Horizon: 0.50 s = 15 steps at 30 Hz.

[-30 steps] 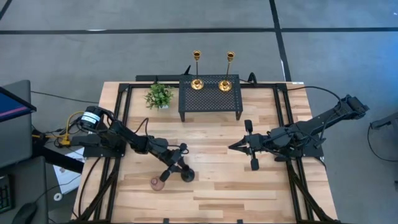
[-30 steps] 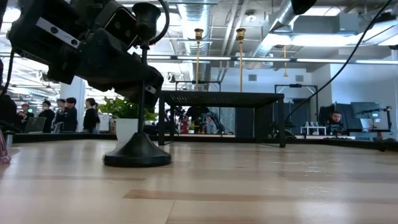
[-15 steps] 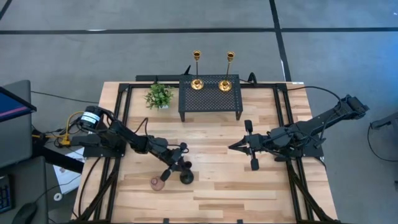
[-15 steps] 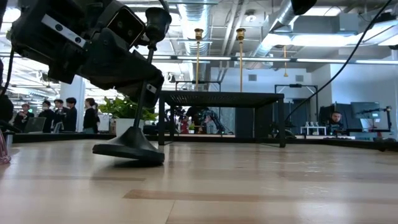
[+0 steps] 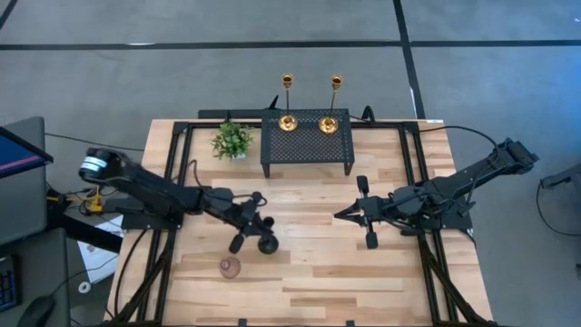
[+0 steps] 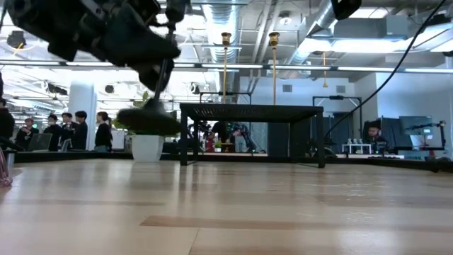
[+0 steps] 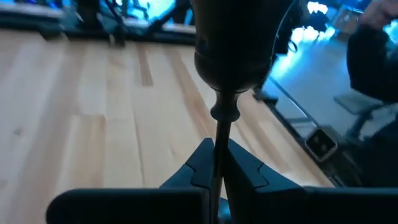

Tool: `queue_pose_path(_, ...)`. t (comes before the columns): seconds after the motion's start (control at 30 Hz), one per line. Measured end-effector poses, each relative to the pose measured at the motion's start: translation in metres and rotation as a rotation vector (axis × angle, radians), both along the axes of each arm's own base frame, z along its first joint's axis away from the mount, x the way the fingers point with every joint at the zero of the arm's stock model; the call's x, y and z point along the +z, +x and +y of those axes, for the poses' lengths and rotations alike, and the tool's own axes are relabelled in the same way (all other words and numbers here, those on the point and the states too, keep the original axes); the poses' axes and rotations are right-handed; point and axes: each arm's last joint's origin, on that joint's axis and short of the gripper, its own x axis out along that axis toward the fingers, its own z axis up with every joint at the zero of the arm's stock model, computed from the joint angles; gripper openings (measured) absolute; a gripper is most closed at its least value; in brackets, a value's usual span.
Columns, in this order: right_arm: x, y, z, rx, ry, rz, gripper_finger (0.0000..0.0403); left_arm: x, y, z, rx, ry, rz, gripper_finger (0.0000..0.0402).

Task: Pick & Place candle stick holders
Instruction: Put the bottom black candle holder on the shelf

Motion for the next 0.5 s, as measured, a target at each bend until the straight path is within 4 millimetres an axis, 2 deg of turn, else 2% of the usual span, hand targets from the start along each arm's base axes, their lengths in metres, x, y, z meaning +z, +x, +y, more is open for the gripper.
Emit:
queue_pose_path(0.27, -0.001, -0.001, 0.000, 0.001, -0.014, 0.017, 0.0000, 0.031, -0.020, 0.021, 0.128, -0.011, -0.109, 0.0015)
queue_pose_path(0.5, 0.005, -0.009, -0.004, 0.005, -0.023, 0.004, 0.0000, 0.059, -0.012, 0.044, 0.242, 0.045, -0.106, 0.0015)
